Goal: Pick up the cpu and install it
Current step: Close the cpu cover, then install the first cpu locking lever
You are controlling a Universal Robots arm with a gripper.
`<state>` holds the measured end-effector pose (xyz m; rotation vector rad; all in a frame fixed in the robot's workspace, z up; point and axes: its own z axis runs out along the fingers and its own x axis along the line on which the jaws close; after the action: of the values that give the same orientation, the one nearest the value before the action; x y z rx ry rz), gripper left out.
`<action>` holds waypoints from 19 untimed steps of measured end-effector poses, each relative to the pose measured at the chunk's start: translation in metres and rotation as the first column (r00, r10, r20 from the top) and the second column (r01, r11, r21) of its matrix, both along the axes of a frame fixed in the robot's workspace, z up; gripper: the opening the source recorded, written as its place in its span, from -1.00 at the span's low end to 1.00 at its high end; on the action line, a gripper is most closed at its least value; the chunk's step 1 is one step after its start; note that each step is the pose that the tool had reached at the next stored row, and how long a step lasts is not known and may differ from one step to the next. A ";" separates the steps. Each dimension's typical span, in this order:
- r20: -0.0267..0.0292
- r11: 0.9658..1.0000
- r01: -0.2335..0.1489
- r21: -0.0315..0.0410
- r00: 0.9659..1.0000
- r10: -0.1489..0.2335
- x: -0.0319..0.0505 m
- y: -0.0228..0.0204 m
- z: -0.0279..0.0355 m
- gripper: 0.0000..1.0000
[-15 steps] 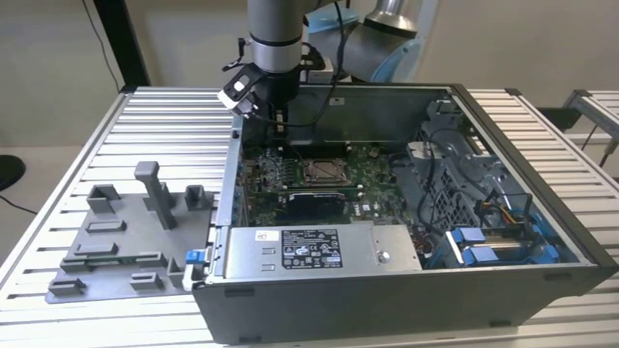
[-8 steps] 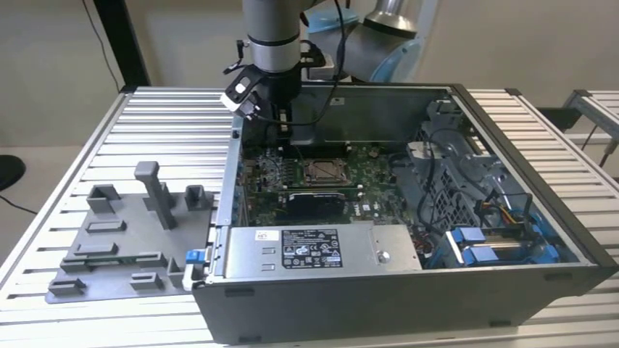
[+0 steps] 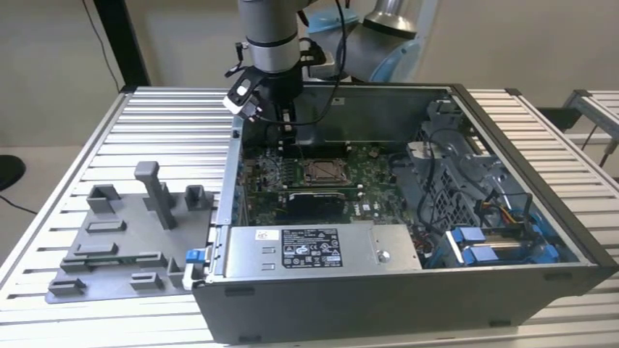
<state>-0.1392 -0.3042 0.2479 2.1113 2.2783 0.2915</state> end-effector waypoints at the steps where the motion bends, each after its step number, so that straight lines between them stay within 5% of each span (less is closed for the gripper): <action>1: 0.007 1.000 0.000 0.002 1.000 0.000 0.0000 0.0000 0.0001 -1.00; 8: 0.041 1.000 0.000 0.009 0.999 0.000 0.0000 0.0000 0.0006 -1.00; 19: 0.058 1.000 0.000 0.015 0.998 -0.001 0.0000 -0.0001 0.0019 -1.00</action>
<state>-0.1392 -0.3042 0.2498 2.0817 2.2515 0.3662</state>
